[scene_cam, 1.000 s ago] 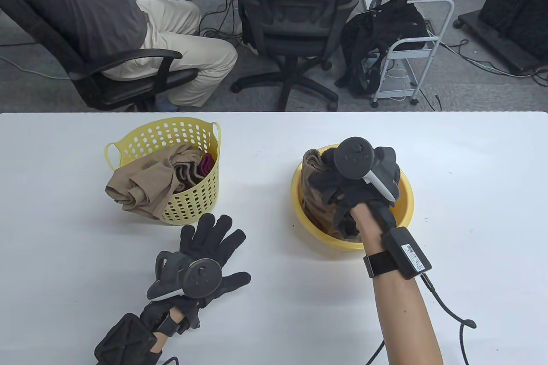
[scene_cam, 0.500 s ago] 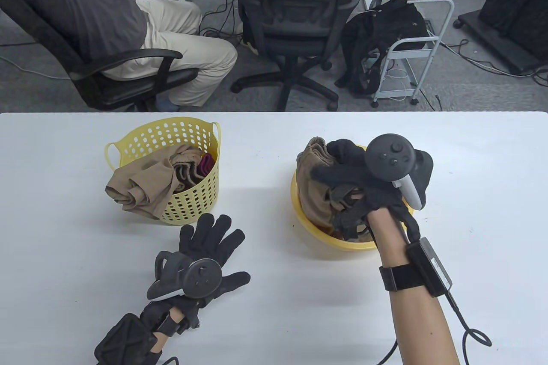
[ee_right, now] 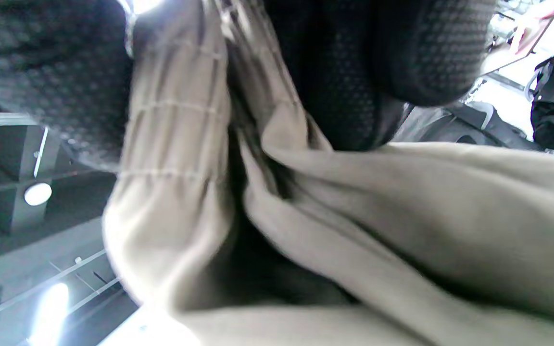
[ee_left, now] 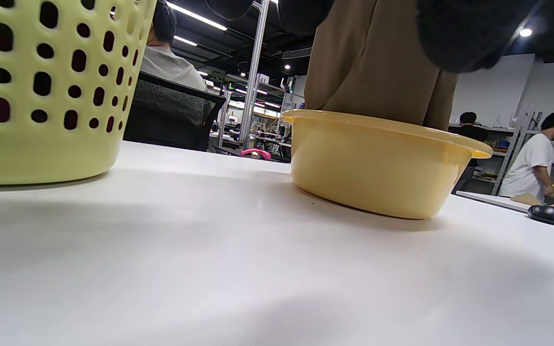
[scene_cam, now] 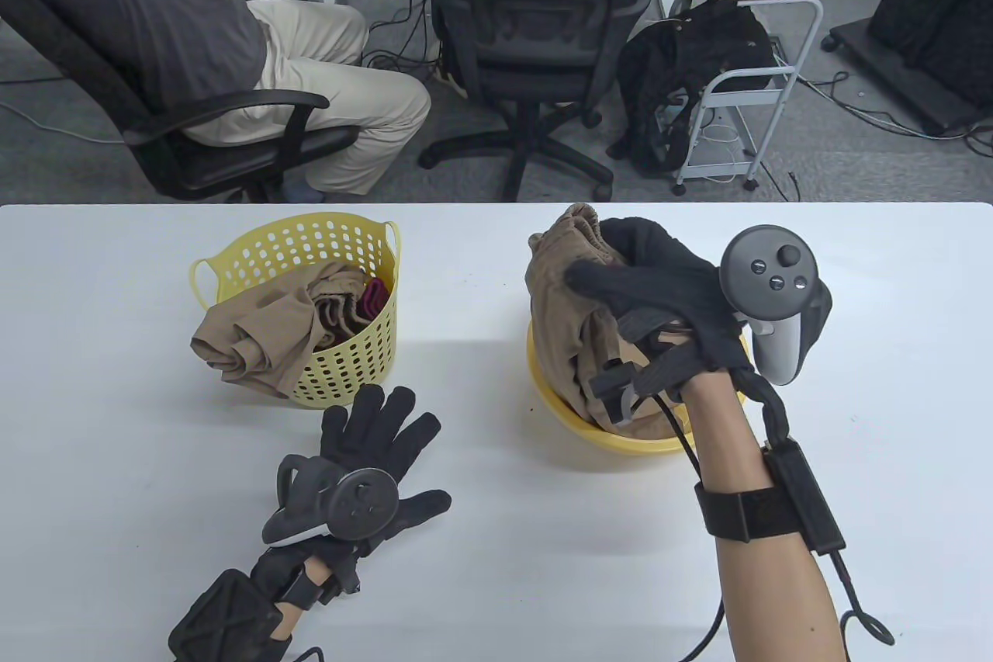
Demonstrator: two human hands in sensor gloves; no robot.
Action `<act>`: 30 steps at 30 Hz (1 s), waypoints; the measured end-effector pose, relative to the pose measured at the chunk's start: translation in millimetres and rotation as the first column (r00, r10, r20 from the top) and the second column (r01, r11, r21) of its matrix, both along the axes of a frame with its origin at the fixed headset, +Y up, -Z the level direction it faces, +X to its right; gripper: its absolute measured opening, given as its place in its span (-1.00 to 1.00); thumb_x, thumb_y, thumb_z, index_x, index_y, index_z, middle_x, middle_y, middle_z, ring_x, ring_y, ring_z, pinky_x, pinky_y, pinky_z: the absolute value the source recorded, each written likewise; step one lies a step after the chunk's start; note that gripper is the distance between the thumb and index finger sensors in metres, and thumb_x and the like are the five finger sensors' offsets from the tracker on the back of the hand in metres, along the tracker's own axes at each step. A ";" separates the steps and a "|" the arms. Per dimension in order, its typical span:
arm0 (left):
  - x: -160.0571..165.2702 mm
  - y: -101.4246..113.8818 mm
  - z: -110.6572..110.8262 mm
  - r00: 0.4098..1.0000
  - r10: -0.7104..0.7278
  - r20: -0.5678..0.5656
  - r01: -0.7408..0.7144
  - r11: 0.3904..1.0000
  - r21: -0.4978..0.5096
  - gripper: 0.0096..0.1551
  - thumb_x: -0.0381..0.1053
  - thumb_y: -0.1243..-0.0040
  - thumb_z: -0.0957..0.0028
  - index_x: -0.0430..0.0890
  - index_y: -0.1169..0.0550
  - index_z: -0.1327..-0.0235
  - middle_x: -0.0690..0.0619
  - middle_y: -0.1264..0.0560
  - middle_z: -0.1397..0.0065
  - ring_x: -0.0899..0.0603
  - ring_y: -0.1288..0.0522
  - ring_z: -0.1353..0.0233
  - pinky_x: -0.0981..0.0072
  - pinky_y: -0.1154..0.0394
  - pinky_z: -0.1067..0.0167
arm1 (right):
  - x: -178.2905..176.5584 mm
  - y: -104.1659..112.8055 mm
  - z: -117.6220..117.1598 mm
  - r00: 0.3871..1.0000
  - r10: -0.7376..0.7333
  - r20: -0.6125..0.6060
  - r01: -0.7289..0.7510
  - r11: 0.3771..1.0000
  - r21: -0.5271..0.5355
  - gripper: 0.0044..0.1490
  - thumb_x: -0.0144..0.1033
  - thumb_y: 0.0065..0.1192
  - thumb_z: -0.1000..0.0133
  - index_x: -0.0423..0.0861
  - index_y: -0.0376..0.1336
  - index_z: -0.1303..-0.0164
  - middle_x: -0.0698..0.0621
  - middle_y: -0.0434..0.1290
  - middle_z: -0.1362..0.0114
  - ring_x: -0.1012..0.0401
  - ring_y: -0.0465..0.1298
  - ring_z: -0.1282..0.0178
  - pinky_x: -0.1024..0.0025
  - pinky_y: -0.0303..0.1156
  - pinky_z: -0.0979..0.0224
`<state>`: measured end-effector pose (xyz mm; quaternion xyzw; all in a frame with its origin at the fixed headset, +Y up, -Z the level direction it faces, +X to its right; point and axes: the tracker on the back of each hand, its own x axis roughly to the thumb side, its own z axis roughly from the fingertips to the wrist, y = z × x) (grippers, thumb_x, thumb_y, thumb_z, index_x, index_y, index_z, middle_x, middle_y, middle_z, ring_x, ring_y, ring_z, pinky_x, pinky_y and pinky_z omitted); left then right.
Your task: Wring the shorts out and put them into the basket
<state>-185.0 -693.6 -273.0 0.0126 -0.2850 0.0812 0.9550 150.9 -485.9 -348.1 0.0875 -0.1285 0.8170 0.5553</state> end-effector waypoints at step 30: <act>-3.0 1.6 0.0 1.000 0.014 -0.014 -0.013 1.000 0.017 0.11 0.48 -0.16 -0.08 -0.04 -0.05 -0.71 -0.33 0.11 -0.81 -0.66 0.11 -0.69 -0.71 0.13 -0.29 | -28.1 68.6 28.9 0.901 -0.381 -0.208 0.389 0.921 -0.004 -0.14 0.18 0.54 -0.05 -0.21 0.29 -0.28 -0.12 0.54 -0.18 -0.05 0.64 -0.05 0.21 0.61 -0.12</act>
